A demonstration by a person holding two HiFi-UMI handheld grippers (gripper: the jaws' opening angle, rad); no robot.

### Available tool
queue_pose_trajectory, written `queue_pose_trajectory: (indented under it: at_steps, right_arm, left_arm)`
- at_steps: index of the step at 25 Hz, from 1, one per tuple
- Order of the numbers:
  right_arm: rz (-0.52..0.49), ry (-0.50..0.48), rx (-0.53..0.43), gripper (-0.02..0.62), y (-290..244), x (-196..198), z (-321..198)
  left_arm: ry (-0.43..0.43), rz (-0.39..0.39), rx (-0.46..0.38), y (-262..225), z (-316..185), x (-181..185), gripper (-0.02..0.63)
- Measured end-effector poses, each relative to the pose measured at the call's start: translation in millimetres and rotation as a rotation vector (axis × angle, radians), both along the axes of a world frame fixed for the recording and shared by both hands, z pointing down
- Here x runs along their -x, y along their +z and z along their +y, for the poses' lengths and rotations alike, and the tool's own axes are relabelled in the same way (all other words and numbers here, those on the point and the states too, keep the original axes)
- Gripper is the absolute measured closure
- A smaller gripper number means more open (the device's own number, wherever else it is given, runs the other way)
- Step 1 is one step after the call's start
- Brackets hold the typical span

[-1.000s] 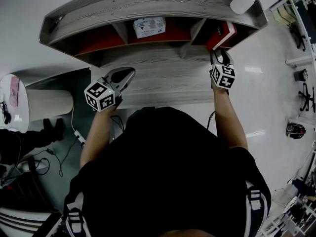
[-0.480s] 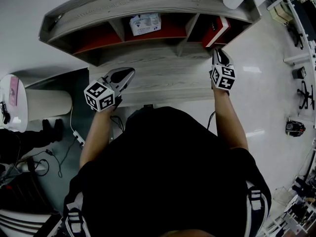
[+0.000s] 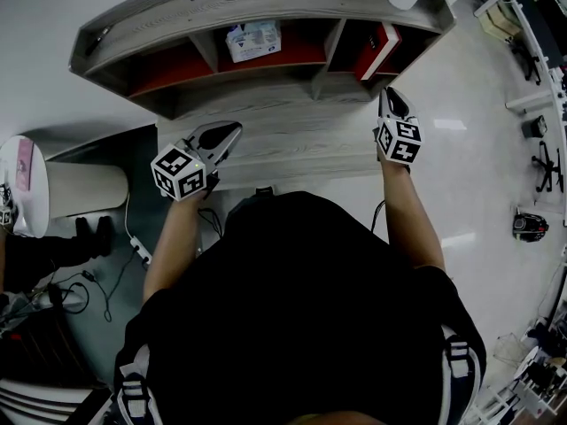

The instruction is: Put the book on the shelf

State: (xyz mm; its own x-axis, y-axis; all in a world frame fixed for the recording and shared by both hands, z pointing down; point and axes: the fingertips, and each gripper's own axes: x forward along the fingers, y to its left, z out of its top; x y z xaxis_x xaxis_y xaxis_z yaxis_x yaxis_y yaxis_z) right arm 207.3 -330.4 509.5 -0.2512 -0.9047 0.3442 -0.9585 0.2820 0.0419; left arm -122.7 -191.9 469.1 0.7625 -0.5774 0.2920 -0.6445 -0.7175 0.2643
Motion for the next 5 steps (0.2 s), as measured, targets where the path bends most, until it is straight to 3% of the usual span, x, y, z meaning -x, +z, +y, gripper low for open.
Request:
queue_pose_trajectory:
  at_steps: [5]
  right_arm:
    - [-0.007, -0.014, -0.016, 0.551, -7.4, -0.5, 11.8]
  left_arm:
    - [0.001, 0.004, -0.010, -2.1, 7.6, -5.8, 0.586]
